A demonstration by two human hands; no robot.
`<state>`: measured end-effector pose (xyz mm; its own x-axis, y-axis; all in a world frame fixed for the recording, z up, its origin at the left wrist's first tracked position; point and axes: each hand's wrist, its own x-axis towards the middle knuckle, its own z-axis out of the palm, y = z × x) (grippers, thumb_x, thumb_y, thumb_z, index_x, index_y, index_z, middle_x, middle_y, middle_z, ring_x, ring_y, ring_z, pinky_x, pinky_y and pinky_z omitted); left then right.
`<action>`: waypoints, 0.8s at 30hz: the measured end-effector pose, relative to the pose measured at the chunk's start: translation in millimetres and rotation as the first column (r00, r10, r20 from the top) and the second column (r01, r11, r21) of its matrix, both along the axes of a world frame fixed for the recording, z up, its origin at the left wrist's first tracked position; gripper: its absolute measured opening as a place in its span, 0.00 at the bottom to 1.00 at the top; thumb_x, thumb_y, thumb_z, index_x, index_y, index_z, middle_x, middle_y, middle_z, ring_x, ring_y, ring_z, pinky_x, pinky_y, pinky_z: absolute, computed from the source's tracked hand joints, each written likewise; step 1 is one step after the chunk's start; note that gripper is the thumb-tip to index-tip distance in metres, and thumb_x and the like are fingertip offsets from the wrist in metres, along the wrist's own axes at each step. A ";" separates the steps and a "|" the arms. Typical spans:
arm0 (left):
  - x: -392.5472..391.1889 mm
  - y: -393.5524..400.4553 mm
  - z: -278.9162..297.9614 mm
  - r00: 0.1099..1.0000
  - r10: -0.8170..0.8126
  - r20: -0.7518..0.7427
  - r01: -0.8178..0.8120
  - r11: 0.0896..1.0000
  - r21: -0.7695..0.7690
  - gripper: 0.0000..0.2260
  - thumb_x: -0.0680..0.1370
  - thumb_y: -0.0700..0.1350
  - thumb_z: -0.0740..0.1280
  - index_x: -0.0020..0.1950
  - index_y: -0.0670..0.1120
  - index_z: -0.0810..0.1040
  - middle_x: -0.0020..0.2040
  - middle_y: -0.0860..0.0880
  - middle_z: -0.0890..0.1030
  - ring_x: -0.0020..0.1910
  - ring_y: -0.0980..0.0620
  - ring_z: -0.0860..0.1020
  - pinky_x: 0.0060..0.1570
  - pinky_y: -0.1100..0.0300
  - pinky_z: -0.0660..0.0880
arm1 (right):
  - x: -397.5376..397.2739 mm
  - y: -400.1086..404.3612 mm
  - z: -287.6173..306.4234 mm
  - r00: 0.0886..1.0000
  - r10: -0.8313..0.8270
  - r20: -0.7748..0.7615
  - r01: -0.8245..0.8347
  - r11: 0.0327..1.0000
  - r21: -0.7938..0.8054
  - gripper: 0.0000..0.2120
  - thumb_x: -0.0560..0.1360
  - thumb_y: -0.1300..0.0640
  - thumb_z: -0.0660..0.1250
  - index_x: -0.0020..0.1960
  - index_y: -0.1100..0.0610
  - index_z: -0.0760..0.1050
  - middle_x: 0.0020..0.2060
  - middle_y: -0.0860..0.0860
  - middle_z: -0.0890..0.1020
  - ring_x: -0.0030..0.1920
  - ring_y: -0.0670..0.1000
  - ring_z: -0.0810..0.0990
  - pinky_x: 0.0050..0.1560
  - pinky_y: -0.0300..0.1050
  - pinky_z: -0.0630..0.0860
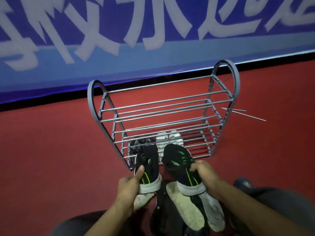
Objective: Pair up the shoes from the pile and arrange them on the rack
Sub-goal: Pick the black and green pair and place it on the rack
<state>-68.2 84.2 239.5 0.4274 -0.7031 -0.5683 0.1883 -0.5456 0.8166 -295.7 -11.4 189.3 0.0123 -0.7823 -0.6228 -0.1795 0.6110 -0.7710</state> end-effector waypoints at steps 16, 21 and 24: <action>-1.8 -33.2 26.0 0.976 0.185 -0.117 -0.190 0.982 -0.025 0.16 0.77 0.50 0.72 0.48 0.37 0.85 0.41 0.38 0.86 0.38 0.40 0.86 0.35 0.52 0.81 | 48.7 -17.1 40.8 0.986 -0.088 0.139 0.099 0.992 -0.074 0.11 0.74 0.62 0.66 0.54 0.63 0.76 0.45 0.55 0.81 0.44 0.54 0.80 0.38 0.44 0.71; 6.6 -39.1 33.5 0.968 0.206 -0.141 -0.213 0.976 -0.035 0.14 0.78 0.51 0.71 0.50 0.40 0.85 0.46 0.37 0.87 0.41 0.41 0.86 0.27 0.60 0.78 | 63.4 -15.2 57.9 0.972 -0.137 0.190 0.167 0.975 -0.149 0.11 0.74 0.63 0.66 0.57 0.61 0.74 0.43 0.56 0.82 0.43 0.53 0.82 0.38 0.44 0.74; 7.5 -33.4 49.8 0.975 0.166 -0.145 -0.178 0.981 -0.074 0.12 0.78 0.50 0.70 0.50 0.41 0.86 0.45 0.41 0.87 0.45 0.43 0.87 0.39 0.56 0.80 | 66.4 -18.4 64.0 0.966 -0.138 0.218 0.176 0.970 -0.168 0.10 0.73 0.63 0.66 0.55 0.62 0.74 0.42 0.55 0.82 0.42 0.54 0.82 0.37 0.43 0.74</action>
